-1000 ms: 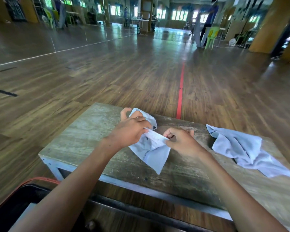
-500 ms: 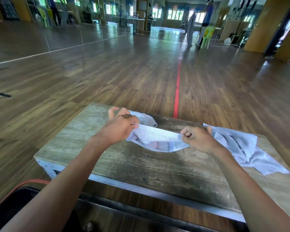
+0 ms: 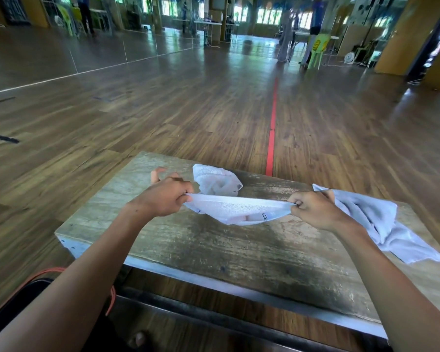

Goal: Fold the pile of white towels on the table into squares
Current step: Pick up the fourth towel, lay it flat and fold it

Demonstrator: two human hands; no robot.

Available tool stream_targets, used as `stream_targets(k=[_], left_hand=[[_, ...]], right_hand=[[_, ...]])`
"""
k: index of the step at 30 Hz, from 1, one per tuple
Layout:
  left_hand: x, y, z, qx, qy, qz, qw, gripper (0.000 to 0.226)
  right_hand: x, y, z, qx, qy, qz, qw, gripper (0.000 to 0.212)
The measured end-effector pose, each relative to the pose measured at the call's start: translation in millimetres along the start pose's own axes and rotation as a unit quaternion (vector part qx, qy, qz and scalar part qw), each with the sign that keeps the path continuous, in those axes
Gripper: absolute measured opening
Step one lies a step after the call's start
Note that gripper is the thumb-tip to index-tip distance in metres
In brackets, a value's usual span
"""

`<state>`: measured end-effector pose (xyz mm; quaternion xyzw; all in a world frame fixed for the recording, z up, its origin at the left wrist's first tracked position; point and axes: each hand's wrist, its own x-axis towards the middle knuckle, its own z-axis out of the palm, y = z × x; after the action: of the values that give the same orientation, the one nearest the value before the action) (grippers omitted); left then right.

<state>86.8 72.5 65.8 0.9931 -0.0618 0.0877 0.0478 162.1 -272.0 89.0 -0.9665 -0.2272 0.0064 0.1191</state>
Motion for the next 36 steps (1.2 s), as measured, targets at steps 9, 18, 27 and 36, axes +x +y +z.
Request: stream_targets(k=[9, 18, 27, 36], left_hand=[[-35.2, 6.1, -3.5, 0.001, -0.115, -0.004, 0.993, 0.015], [-106.5, 44.0, 7.2, -0.021, -0.243, 0.012, 0.970, 0.011], [-164.9, 54.4, 17.2, -0.071, -0.297, 0.028, 0.952, 0.022], [-154.5, 40.7, -77.3, -0.205, -0.400, 0.016, 0.893, 0.006]], right_hand=[[-48.5, 3.2, -7.7, 0.055, -0.136, 0.015, 0.989, 0.013], [-111.1, 7.4, 14.6, 0.008, -0.246, 0.024, 0.969, 0.016], [-155.3, 5.1, 27.1, 0.035, -0.274, 0.018, 0.961, 0.014], [-164.8, -8.9, -41.2, 0.162, -0.288, -0.051, 0.942, 0.007]])
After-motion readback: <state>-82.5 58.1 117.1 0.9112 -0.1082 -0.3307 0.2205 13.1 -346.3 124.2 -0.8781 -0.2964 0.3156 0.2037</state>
